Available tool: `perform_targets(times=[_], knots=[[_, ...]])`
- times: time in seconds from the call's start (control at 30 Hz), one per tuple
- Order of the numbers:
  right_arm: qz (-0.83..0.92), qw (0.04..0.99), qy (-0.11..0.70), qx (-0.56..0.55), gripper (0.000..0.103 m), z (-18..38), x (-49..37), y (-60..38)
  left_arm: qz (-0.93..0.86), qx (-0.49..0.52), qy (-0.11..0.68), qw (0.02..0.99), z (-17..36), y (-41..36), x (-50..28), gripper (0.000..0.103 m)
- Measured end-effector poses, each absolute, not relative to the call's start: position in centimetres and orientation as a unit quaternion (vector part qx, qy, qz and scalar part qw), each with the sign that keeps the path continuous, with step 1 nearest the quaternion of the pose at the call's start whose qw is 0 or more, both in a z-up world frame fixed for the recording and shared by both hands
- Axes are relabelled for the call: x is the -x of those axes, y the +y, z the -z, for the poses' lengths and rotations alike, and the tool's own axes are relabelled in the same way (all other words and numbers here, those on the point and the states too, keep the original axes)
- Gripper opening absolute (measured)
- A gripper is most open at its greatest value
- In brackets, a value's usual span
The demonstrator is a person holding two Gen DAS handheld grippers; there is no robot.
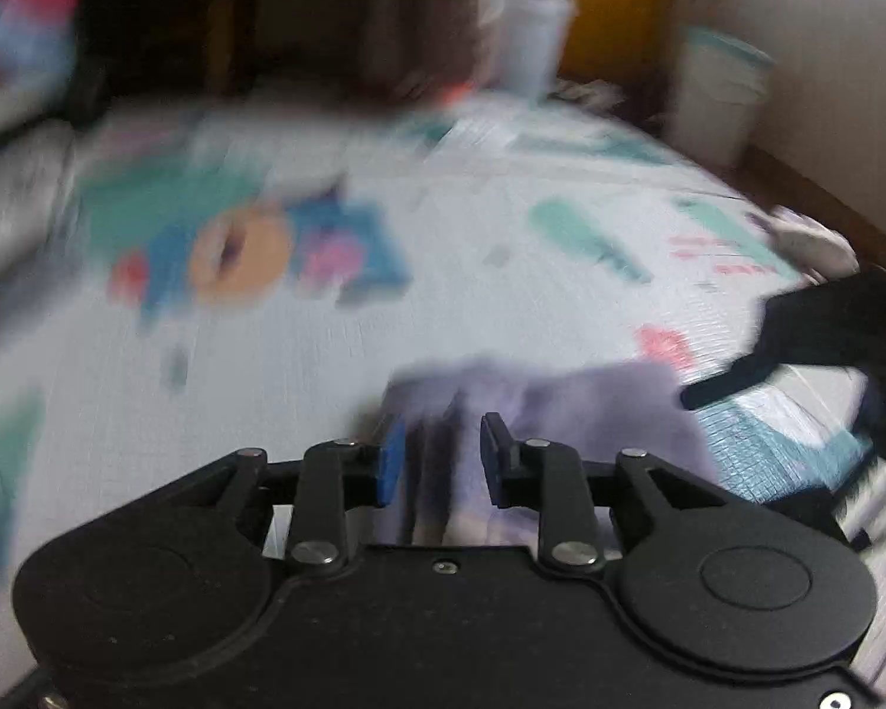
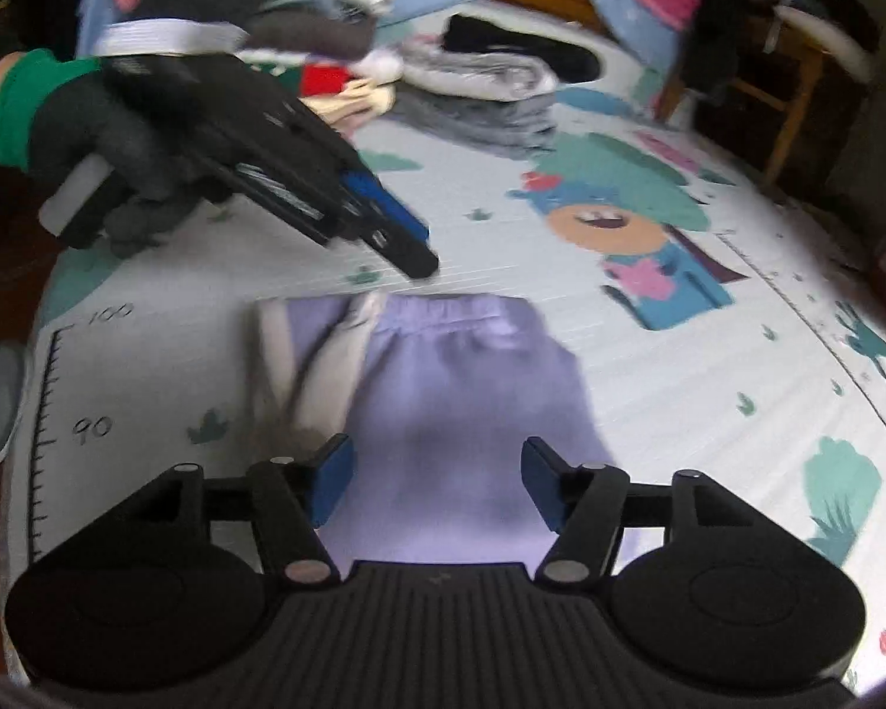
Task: Fold clothes
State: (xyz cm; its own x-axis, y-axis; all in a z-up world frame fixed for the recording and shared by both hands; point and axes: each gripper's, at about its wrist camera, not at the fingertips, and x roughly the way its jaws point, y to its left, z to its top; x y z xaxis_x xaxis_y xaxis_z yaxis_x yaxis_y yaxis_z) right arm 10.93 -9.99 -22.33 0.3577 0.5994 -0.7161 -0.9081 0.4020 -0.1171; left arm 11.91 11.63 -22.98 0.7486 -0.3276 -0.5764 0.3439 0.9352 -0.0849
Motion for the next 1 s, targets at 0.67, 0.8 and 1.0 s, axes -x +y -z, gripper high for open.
perform_targets(times=[0.67, 0.8, 1.0], knots=[[-0.434, 0.813, 0.320, 0.219, 0.076, 25.9, -12.8, -9.2, 0.257, -0.165, 0.295, 0.905, 28.7, 8.6, -14.2, 0.034], [-0.372, 0.864, 0.309, 0.140, 0.082, 23.0, -10.3, -11.4, 0.207, -0.051, 0.313, 0.926, 25.6, 11.5, -13.4, 0.060], [-0.277, 0.800, 0.520, -0.115, 0.082, 26.0, -12.6, -15.2, 0.160, 0.153, 0.406, 0.887, 27.0, 18.1, -15.9, 0.065]])
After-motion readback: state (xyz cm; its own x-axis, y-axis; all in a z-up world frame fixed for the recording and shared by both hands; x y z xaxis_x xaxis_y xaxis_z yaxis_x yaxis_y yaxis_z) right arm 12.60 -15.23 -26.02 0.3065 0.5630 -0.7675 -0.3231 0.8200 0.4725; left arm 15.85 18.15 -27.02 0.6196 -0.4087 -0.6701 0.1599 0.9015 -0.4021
